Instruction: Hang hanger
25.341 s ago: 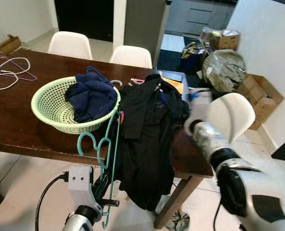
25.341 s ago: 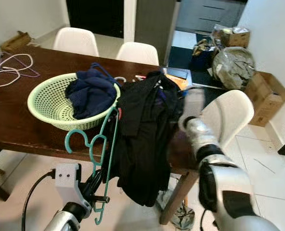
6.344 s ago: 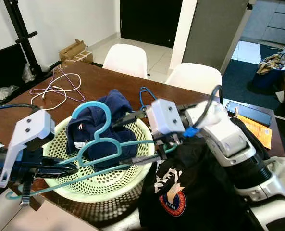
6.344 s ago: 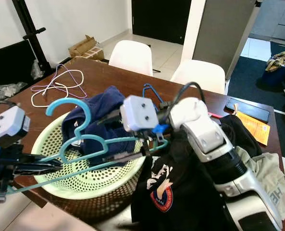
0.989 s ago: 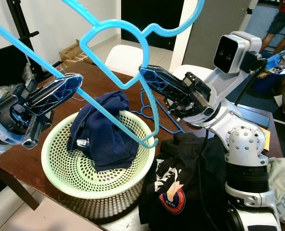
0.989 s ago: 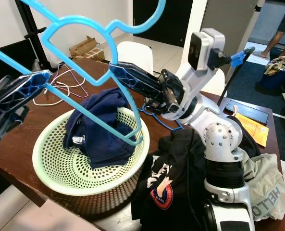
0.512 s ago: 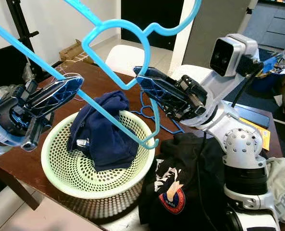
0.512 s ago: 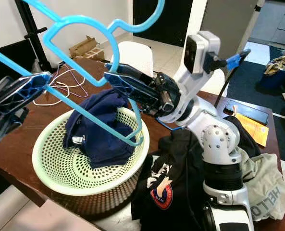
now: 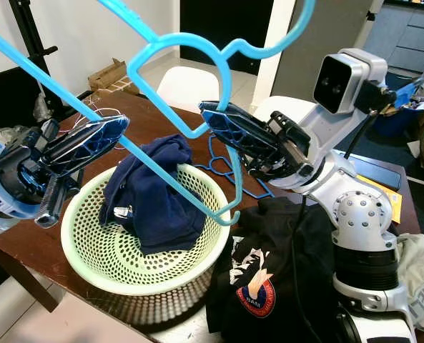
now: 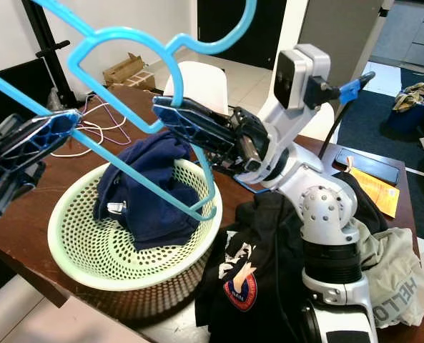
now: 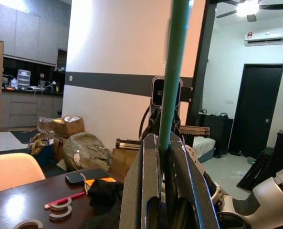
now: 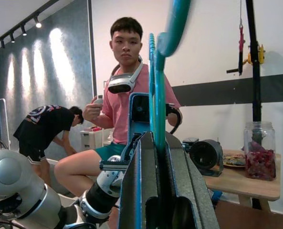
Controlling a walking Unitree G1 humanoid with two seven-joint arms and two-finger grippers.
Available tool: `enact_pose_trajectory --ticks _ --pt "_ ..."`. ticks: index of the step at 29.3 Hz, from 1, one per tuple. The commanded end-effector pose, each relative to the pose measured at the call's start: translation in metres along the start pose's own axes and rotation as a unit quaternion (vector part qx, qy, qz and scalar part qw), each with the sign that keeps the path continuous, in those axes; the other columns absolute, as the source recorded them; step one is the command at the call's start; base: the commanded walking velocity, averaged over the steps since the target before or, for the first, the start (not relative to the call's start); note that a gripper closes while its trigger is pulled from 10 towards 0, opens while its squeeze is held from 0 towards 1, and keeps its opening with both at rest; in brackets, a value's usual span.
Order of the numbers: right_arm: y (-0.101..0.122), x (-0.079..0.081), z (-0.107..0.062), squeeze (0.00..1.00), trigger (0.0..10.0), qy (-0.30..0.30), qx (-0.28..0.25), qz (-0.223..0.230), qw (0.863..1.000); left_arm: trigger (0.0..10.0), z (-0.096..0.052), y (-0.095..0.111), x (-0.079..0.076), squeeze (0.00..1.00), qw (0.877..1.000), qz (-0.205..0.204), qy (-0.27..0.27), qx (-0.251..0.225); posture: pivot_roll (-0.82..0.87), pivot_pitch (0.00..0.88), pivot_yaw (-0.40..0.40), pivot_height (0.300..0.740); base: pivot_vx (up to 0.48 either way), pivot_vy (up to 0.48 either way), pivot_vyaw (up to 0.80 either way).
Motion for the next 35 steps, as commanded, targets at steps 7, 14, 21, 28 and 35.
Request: enact_pose_trajectory --ticks 7,14,21,28,35 --pt "0.000 0.005 0.006 0.00 0.0 0.013 0.001 -0.004 1.000 0.0 -0.001 -0.007 0.000 0.00 1.000 -0.009 -0.001 0.001 0.15 0.000 -0.055 0.740 0.000 0.000 0.00" --pt "-0.002 -0.005 0.001 0.00 0.0 -0.013 0.008 -0.009 1.000 10.0 -0.003 -0.019 0.025 1.00 0.995 0.039 0.085 0.037 0.16 0.000 -0.056 0.740 0.000 0.000 0.00" --pt "-0.017 -0.045 -0.010 0.00 0.0 -0.134 0.046 -0.021 0.990 10.0 -0.012 -0.011 0.042 1.00 0.985 0.065 0.161 0.020 0.16 0.000 -0.055 0.740 0.000 0.000 0.00" --pt "-0.036 -0.095 -0.034 0.00 0.0 -0.290 0.106 -0.051 0.950 10.0 -0.038 -0.003 0.056 1.00 0.958 0.108 0.261 0.039 0.16 0.000 -0.054 0.740 0.000 0.000 0.00" --pt "-0.015 -0.138 -0.068 0.00 0.0 -0.441 0.053 -0.052 0.894 10.0 -0.102 -0.015 0.074 1.00 0.888 0.143 0.416 0.131 0.19 0.000 -0.073 0.740 0.000 0.000 -0.06"
Point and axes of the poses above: a point about 5 cm out from each wrist's last joint towards the gripper, its own z axis pointing out of the wrist towards the gripper, its own y axis along the axis of the wrist's last joint, x = y × z, the point moved 5 cm from there along z, pointing out of the wrist towards the gripper
